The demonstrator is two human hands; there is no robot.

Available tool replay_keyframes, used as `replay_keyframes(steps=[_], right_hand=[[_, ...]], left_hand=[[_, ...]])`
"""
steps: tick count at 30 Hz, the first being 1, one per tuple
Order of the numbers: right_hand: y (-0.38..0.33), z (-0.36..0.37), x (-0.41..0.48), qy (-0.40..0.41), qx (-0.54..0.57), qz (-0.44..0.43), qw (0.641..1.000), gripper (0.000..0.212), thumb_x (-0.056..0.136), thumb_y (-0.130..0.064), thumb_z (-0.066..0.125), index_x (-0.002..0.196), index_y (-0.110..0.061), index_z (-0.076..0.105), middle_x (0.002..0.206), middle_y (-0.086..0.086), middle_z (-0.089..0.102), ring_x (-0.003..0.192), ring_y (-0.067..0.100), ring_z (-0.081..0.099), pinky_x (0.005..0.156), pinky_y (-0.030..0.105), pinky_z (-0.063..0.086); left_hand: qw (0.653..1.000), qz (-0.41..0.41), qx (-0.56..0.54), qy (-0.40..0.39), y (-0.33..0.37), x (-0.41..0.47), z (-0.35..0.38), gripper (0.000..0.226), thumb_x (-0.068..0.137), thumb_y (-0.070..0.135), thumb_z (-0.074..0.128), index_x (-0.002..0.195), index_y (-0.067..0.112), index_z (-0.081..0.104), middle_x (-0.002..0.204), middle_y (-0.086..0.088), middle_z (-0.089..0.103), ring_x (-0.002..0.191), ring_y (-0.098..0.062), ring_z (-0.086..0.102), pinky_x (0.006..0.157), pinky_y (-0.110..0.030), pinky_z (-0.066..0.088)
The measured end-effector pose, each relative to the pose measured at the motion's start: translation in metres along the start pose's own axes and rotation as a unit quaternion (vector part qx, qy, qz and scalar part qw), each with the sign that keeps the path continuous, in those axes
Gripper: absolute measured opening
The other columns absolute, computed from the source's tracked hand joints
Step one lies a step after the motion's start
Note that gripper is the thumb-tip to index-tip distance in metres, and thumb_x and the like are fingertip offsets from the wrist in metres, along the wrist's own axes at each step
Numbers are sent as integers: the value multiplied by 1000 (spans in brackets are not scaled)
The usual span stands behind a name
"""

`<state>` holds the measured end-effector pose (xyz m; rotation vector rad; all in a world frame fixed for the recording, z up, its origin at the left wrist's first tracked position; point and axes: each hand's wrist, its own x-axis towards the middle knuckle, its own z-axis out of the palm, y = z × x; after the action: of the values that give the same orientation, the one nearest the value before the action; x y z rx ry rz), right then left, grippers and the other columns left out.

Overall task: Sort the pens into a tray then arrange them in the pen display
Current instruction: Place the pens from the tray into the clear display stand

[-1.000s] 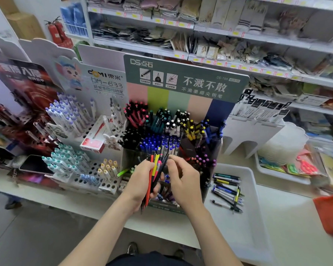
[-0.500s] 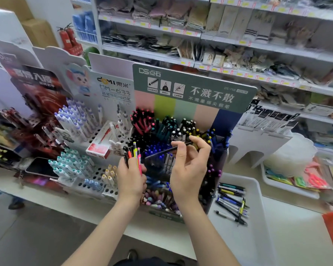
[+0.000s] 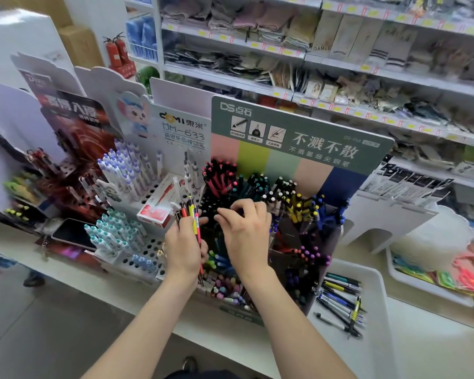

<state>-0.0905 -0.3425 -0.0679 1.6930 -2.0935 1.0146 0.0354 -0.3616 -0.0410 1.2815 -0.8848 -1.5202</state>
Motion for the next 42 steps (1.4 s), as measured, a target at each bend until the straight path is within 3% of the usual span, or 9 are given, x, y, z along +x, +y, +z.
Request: replay_keyframes(steps=[5,7,10,15,21,25,30,36,42], right_hand=[[-13,-6,-14,-84,-2,-65,994,25,105,-28,54,121,-22,72,125,4,55,106,26,48,83,43,44],[-18,-18,-11,-44,126,52,990,27,107,-24,55,128,-21,72,119,-1,59,104,19,52,89,36,46],[-20,-38,-5,-90,329,223,913,27,107,-35,58,128,-29,73,106,-6,69,89,3,64,84,22,51],[-3,-53,-15,-121,410,306,851,24,97,-46,69,110,-28,77,75,3,73,60,28,69,64,56,60],[-9,-78,-15,48,353,283,890,10,107,-27,63,106,-24,72,81,-7,74,74,12,72,73,32,59],[-17,-93,10,154,393,227,878,9,111,-18,55,113,-11,60,89,-2,73,79,21,76,72,34,61],[-16,-80,44,116,335,121,927,11,111,-17,57,117,-8,58,92,0,74,83,15,75,74,38,62],[-10,-67,62,99,209,6,973,10,108,-10,61,114,-2,62,96,6,71,82,18,70,73,32,57],[-2,-64,64,60,235,60,968,10,110,-16,58,114,-8,59,97,1,73,84,15,72,74,36,59]], left_hand=[[999,29,3,-26,3,4,-4,31,104,23,44,113,5,68,79,-10,53,45,-18,38,43,-28,26],[997,31,10,-70,6,0,-4,32,104,23,44,112,2,66,76,-10,54,45,-18,38,43,-27,27],[984,38,56,-165,10,-14,1,38,106,23,42,87,-5,59,60,-8,50,43,-18,36,44,-25,28],[962,13,113,-246,8,-31,16,34,108,19,44,79,3,52,54,-5,49,42,-21,36,43,-27,27],[973,10,115,-199,1,-32,22,25,111,21,47,110,1,61,81,-18,70,58,-30,62,46,-34,51],[984,45,116,-129,2,-15,17,19,111,21,45,106,6,56,81,-14,56,48,-21,44,42,-30,35],[983,98,131,-80,28,3,12,7,99,18,64,99,16,57,64,3,48,48,-19,41,46,-32,36],[917,238,319,-8,52,23,29,33,79,22,88,99,24,62,85,11,71,77,-2,66,69,-17,48],[891,271,364,-13,52,39,51,42,78,27,93,108,22,63,92,12,64,89,-14,61,73,-22,44]])
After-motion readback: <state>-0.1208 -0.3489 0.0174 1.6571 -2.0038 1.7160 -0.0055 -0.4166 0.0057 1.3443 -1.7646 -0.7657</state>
